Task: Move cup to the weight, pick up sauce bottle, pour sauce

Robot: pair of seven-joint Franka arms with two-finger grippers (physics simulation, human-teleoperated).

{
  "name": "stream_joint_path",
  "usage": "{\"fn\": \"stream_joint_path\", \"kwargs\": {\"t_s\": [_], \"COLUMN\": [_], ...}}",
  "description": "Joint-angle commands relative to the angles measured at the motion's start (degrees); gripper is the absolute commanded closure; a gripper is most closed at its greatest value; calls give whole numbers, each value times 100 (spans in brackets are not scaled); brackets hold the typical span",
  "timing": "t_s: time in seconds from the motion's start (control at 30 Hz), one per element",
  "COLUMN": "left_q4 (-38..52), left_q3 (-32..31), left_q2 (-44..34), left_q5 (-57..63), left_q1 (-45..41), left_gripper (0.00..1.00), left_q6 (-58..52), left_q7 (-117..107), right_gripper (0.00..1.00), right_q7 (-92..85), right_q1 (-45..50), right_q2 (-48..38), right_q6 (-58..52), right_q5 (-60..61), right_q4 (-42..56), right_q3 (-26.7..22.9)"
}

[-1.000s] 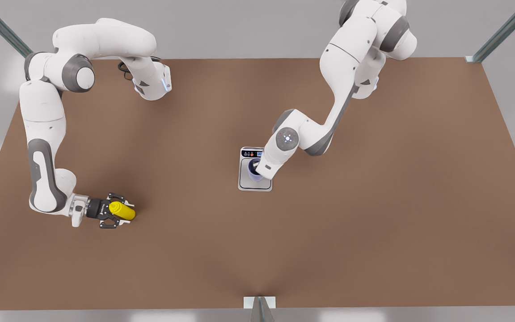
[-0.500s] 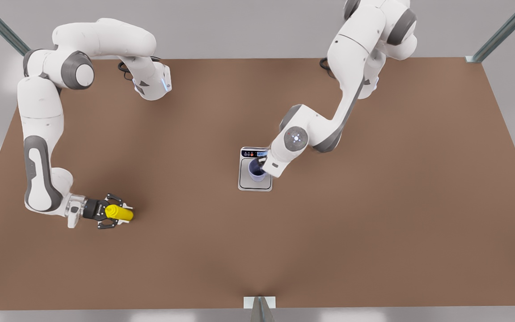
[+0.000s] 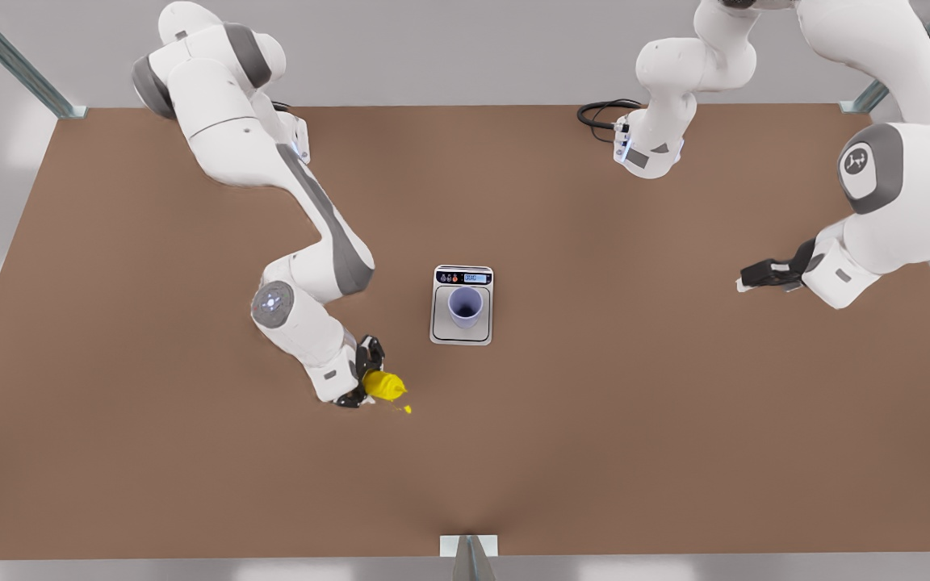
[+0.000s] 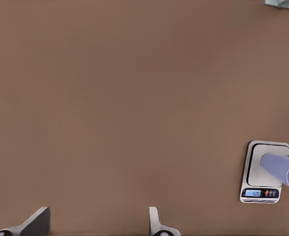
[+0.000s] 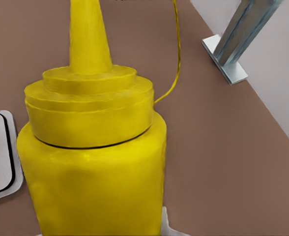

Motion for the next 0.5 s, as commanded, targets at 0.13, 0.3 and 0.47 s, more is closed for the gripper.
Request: {"fn": "stream_joint_path", "kwargs": {"t_s": [0.13, 0.3, 0.47], "left_q4": [-16, 283, 292], "left_q3": [26, -18, -9], "left_q2": [108, 451, 530], "left_q5": [782, 773, 773], "left_q1": [-234, -383, -401], "left_gripper": [0, 0, 0], "left_q6": [33, -11, -11], "left_q7": [-160, -142, -81], "right_gripper": [45, 45, 45], "right_q7": [1685, 2837, 3154], "right_q1": [817, 1740, 2294], "right_q2": [-622, -622, -271], "right_q6": [-580, -2205, -3296], "right_q5": [-2779, -5109, -5935], "right_q4": [-558, -505, -277], "right_q3": [-15, -23, -23]}}
